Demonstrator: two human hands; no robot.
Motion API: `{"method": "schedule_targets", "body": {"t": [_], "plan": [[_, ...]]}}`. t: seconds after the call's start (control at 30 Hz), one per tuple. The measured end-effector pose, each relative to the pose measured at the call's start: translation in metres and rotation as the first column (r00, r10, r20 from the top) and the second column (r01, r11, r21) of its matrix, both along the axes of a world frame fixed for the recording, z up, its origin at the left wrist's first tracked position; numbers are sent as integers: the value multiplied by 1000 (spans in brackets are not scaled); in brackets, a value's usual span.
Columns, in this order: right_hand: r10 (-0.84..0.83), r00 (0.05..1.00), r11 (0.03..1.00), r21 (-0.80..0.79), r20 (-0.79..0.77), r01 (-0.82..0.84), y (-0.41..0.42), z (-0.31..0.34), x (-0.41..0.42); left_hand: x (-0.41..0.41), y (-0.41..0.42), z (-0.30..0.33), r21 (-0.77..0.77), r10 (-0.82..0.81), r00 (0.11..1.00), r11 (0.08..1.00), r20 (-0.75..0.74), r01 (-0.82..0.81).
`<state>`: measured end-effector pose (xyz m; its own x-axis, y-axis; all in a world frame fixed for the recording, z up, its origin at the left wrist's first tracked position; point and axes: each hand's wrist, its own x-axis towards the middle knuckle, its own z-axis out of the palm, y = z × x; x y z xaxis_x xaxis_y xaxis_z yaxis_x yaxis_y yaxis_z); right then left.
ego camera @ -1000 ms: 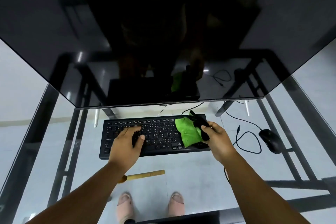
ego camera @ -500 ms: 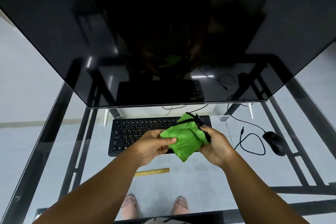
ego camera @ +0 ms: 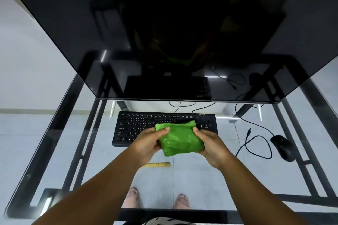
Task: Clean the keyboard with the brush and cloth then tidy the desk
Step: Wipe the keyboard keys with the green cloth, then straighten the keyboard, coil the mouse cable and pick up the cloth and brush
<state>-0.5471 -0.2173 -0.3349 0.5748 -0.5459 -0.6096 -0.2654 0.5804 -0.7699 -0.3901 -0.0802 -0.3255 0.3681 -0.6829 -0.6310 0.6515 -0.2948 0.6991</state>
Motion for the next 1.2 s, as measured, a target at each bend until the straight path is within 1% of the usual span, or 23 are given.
{"method": "schedule_targets", "body": {"t": [0.03,0.1,0.23,0.3,0.37,0.43,0.47,0.5,0.57,0.63,0.7,0.77,0.83,0.87,0.9,0.93,0.97,1.03,1.1,1.13,1.2], "plan": [[11,1000,1000,-17,-12,-11,1,-1,2,-3,3,-1,-37,-13,1000,999,-19,12],[27,999,999,-37,-34,-29,3,-3,5,-5,9,-2,-54,-67,998,996,16,68],[103,987,992,-55,-120,-110,11,-10,11,6,24,3,21,-93,989,996,113,91],[204,960,971,-85,-189,-223,19,-14,14,19,33,10,53,-111,982,993,152,103],[274,933,944,-120,-232,-307,32,-17,19,36,45,15,86,-163,967,985,197,149],[279,924,923,-192,-259,-333,45,-20,26,52,56,19,133,-240,936,968,259,211],[280,918,897,-266,-280,-354,54,-24,31,61,62,21,164,-285,913,955,292,246],[292,906,846,-360,-306,-394,61,-29,36,67,68,22,193,-326,891,941,316,276],[348,858,692,-514,-377,-507,76,-37,46,80,78,25,237,-379,871,919,314,314],[416,789,536,-579,-451,-614,89,-41,55,90,88,28,243,-396,887,908,238,340],[473,690,378,-581,-548,-721,100,-43,63,98,97,28,245,-422,894,892,147,381],[469,598,245,-554,-650,-795,108,-44,66,102,105,27,262,-451,890,869,73,419],[414,555,159,-543,-722,-825,113,-44,65,104,113,23,284,-480,877,841,-1,460],[382,543,136,-536,-748,-834,115,-44,62,105,116,20,288,-494,869,826,-44,484],[355,535,140,-523,-766,-841,115,-44,58,104,117,16,287,-504,860,814,-84,505],[334,538,168,-513,-774,-842,115,-44,53,103,118,12,284,-509,852,805,-120,521],[312,550,224,-503,-774,-835,115,-44,48,101,118,8,277,-517,843,796,-150,538],[263,634,410,-510,-728,-756,114,-44,37,96,115,-1,249,-534,821,783,-202,571],[212,733,612,-497,-646,-615,114,-44,28,90,107,-6,230,-551,801,769,-237,597],[193,766,684,-476,-613,-553,114,-44,25,88,102,-9,235,-558,793,760,-244,606],[183,809,780,-419,-558,-465,115,-47,22,84,92,-14,273,-585,780,730,-221,626]]}}
